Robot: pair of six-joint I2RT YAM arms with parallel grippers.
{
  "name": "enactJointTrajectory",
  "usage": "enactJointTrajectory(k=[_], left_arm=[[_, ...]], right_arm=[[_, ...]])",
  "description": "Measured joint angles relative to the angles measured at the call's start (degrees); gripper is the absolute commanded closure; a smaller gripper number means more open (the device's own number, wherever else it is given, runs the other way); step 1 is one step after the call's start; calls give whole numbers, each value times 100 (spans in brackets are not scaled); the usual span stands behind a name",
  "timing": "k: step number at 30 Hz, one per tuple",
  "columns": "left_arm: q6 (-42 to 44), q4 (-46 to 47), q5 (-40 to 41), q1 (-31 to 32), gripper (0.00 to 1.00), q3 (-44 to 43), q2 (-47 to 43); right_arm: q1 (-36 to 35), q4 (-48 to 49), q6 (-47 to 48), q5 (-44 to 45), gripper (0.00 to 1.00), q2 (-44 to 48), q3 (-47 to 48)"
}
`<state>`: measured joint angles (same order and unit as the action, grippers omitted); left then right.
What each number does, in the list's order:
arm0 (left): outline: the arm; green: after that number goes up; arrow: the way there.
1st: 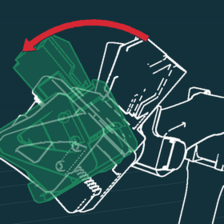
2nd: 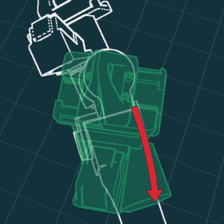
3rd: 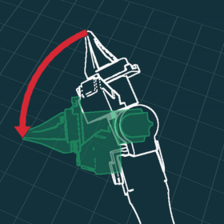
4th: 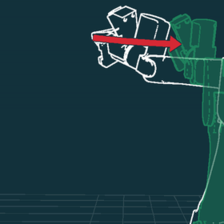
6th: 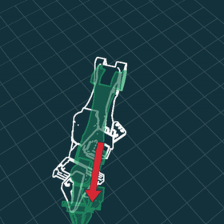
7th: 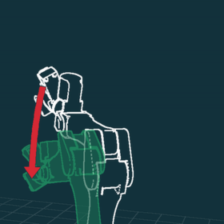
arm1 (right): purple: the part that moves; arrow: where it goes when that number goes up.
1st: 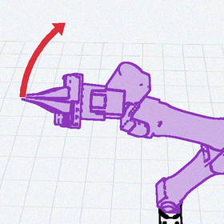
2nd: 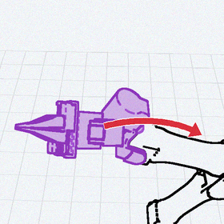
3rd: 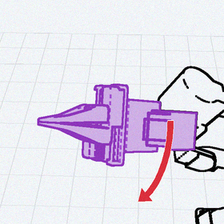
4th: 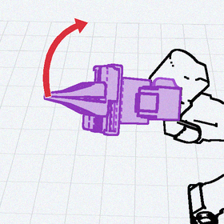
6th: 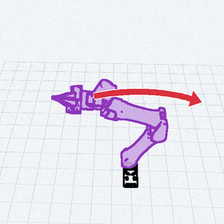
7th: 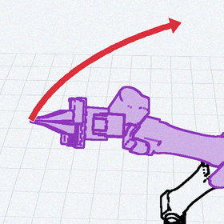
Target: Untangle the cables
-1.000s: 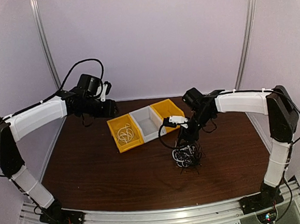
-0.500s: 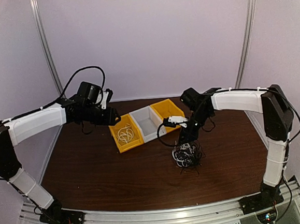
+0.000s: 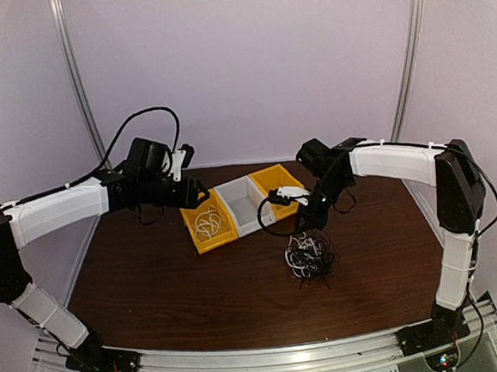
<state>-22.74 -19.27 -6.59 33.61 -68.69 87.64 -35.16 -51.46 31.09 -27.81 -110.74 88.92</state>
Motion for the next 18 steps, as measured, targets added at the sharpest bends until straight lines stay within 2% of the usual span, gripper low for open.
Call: enactJointTrajectory(k=[5,11,14,18], left_arm=[[345,1014,-431,551,50,409,0],[686,2905,-1113,1340,50,933,203],[815,3904,-1362,1683,50,966,579],[833,4682,-1550,1971,51,791,1239]], right_arm=[[-9,-59,28,-293,100,525,131],[-13,-87,39,-848,100,1349,463],[-20,-111,35,-1093,100,1633,525],[-22,-149,17,-1279,100,1742,522]])
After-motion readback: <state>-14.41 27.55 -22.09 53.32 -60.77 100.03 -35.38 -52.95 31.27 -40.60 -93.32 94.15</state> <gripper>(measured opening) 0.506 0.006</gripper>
